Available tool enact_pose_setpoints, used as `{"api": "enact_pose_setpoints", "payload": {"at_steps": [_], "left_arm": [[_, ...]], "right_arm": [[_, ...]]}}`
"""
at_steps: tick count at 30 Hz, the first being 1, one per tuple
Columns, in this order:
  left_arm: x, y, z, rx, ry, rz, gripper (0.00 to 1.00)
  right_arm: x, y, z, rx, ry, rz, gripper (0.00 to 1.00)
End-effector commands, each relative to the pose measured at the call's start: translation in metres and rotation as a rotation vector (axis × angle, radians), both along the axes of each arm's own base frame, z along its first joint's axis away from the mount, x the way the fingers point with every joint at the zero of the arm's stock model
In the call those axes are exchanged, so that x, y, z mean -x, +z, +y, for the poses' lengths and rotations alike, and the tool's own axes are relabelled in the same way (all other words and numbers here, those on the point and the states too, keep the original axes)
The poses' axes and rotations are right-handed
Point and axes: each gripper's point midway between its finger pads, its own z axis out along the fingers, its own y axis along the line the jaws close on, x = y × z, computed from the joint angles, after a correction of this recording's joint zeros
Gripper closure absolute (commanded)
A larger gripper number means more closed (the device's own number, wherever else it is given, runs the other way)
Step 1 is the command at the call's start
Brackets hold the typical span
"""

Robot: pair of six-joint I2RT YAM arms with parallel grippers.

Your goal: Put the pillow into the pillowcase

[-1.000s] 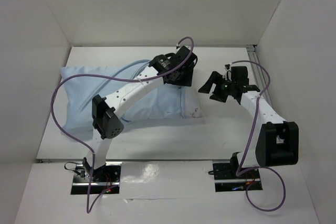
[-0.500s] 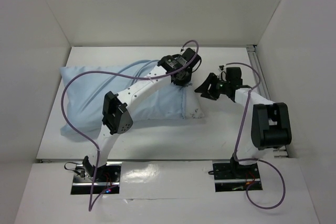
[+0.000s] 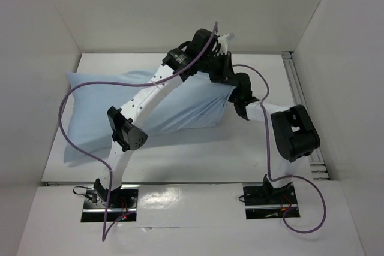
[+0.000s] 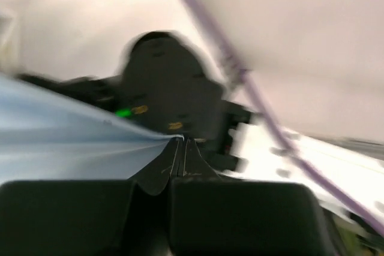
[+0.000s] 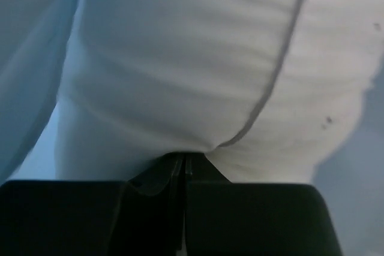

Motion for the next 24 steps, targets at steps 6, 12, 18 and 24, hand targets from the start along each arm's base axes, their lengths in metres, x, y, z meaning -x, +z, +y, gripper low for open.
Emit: {"api": "enact_pose_setpoints", "payload": {"at_steps": [6, 12, 18, 24], "left_arm": [[0.058, 0.151, -0.008, 0.497, -0.316, -0.123, 1.00], [0.033, 0.103, 0.005, 0.417, -0.227, -0.027, 0.95], [0.007, 0.087, 0.049, 0.310, -0.087, -0.068, 0.09], [-0.014, 0.064, 0.134, 0.011, 0.176, -0.117, 0.06]], "right_arm": [[0.023, 0.033, 0.062, -0.361, 0.072, -0.011, 1.00], [0.039, 0.026, 0.032, -0.393, -0.035, 0.031, 1.00], [0.053, -0.014, -0.002, -0.181, -0.088, 0.165, 0.83], [0.033, -0.049, -0.067, 0.294, -0.245, 0.218, 0.37]]}}
